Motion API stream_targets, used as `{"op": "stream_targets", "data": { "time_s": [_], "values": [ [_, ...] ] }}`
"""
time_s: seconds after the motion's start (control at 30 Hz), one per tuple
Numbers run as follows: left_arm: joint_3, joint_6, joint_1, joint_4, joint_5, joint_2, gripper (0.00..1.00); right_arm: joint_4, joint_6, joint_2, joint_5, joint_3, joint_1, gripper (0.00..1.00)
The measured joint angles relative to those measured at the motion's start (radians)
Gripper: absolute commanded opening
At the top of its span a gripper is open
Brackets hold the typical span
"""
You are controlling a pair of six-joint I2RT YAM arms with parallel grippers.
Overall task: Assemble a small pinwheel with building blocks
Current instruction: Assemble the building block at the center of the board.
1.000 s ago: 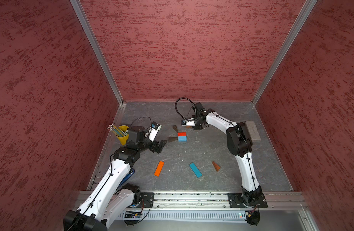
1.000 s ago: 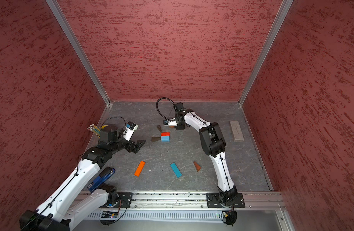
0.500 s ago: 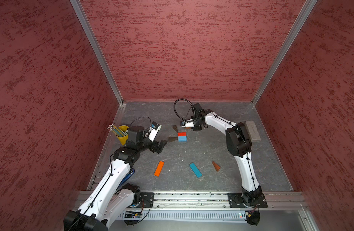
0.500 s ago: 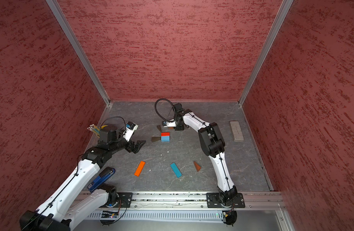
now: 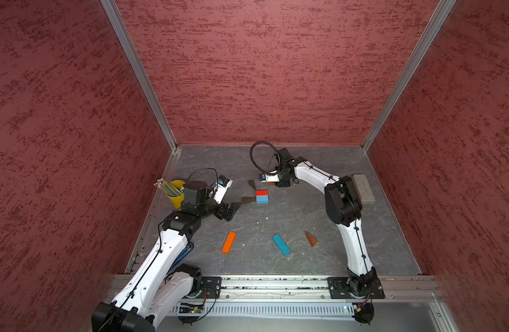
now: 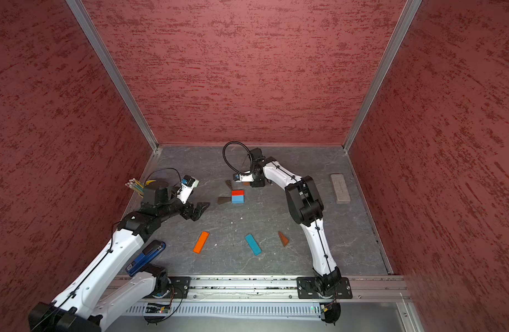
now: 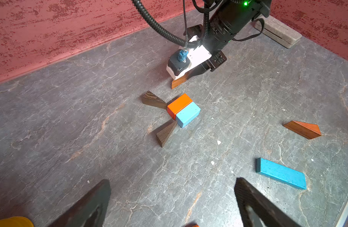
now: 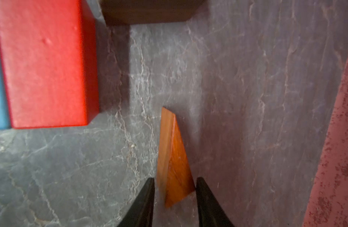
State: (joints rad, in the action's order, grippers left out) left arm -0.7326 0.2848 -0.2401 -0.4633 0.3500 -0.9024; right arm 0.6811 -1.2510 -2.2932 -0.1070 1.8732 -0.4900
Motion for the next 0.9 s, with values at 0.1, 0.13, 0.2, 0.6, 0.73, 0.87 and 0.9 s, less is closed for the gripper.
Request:
{"op": "stream_targets", "data": {
  "time_s": [0.1, 0.13, 0.2, 0.6, 0.73, 0.87, 0.9],
  "values": [
    [0.0, 0.0, 0.0, 0.0, 0.008, 0.001, 1.0, -0.013, 0.001, 0.0, 0.0, -0.006, 0.0, 0.42],
    [0.0, 0.0, 0.0, 0.0, 0.01, 0.001, 1.0, -0.021, 0.001, 0.0, -0.001, -0.013, 0.0, 0.42],
    [0.0, 0.0, 0.0, 0.0, 0.012, 0.002, 1.0, -0.028, 0.001, 0.0, -0.001, -0.028, 0.0, 0.42],
    [0.0, 0.0, 0.0, 0.0, 0.021, 0.002, 1.0, -0.077, 0.002, 0.0, 0.014, -0.049, 0.001, 0.42],
    [0.0, 0.0, 0.0, 0.0, 0.028, 0.002, 1.0, -0.104, 0.002, 0.0, 0.031, -0.049, 0.003, 0.43],
    [0.0, 0.0, 0.0, 0.0, 0.034, 0.002, 1.0, -0.135, 0.002, 0.0, 0.045, -0.049, 0.004, 0.45],
    [0.0, 0.0, 0.0, 0.0, 0.035, 0.002, 1.0, -0.142, 0.002, 0.0, 0.049, -0.049, 0.004, 0.45]
  ]
}}
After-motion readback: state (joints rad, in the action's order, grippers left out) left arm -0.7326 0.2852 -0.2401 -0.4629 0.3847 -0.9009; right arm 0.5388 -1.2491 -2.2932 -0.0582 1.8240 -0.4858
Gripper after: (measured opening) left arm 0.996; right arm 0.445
